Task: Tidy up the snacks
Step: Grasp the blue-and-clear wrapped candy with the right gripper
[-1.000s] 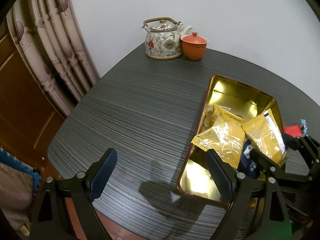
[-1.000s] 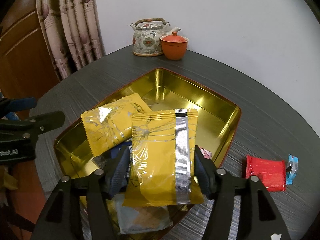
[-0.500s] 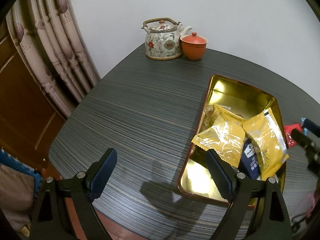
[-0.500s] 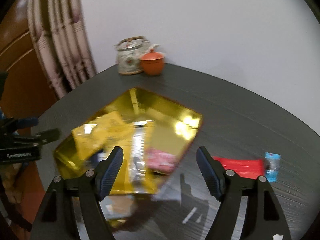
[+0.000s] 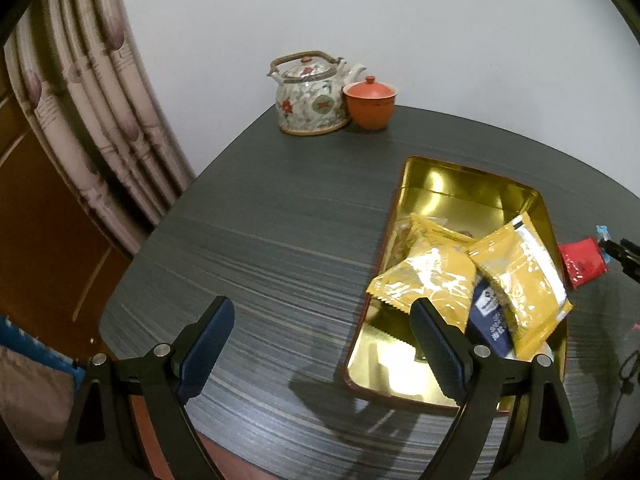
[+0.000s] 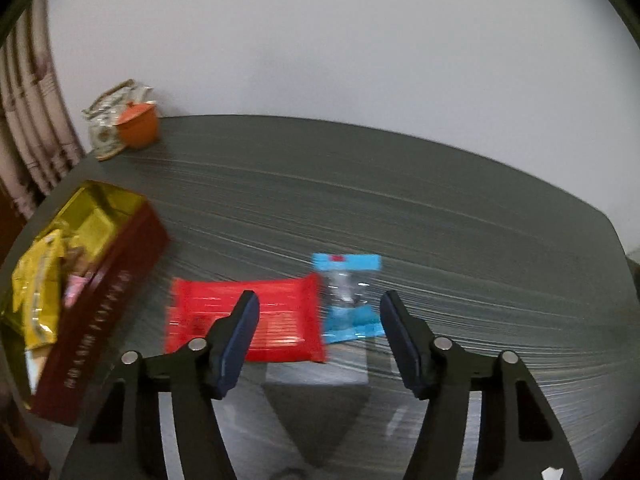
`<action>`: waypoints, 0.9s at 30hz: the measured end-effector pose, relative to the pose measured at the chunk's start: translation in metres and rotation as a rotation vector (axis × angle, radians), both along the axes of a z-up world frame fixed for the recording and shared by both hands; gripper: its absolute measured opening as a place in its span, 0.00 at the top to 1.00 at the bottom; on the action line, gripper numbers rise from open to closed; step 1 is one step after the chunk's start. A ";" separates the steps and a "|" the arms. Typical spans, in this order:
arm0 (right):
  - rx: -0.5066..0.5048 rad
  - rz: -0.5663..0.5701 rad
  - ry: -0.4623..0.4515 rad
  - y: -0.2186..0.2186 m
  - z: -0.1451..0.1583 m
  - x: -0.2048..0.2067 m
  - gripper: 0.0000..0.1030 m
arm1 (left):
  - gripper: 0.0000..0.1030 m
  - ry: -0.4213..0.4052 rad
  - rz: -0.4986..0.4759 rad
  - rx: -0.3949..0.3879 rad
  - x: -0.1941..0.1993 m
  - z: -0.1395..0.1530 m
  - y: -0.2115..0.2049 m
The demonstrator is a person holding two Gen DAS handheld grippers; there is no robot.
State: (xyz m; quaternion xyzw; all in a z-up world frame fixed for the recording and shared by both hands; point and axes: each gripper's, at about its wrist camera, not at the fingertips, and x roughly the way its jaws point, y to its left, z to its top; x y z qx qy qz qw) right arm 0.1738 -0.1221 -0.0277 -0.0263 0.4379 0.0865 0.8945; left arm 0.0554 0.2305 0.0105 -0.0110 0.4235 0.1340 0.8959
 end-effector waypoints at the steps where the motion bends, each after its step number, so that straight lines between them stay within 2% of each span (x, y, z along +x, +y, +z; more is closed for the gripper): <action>1: 0.004 -0.009 0.008 -0.005 -0.005 0.004 0.45 | 0.13 -0.004 -0.006 0.006 -0.001 0.000 -0.002; 9: 0.040 -0.021 0.027 -0.022 -0.028 0.014 0.53 | 0.13 -0.023 -0.064 0.040 0.001 -0.002 -0.015; 14: 0.040 -0.009 0.013 -0.027 -0.032 0.021 0.68 | 0.13 -0.026 -0.122 0.038 0.000 -0.003 -0.032; 19: 0.027 -0.015 0.004 -0.046 -0.032 0.016 0.70 | 0.13 -0.027 -0.196 0.051 0.000 0.001 -0.061; 27: 0.017 -0.073 0.007 -0.097 -0.033 -0.004 0.71 | 0.13 -0.066 -0.403 0.054 0.014 0.018 -0.134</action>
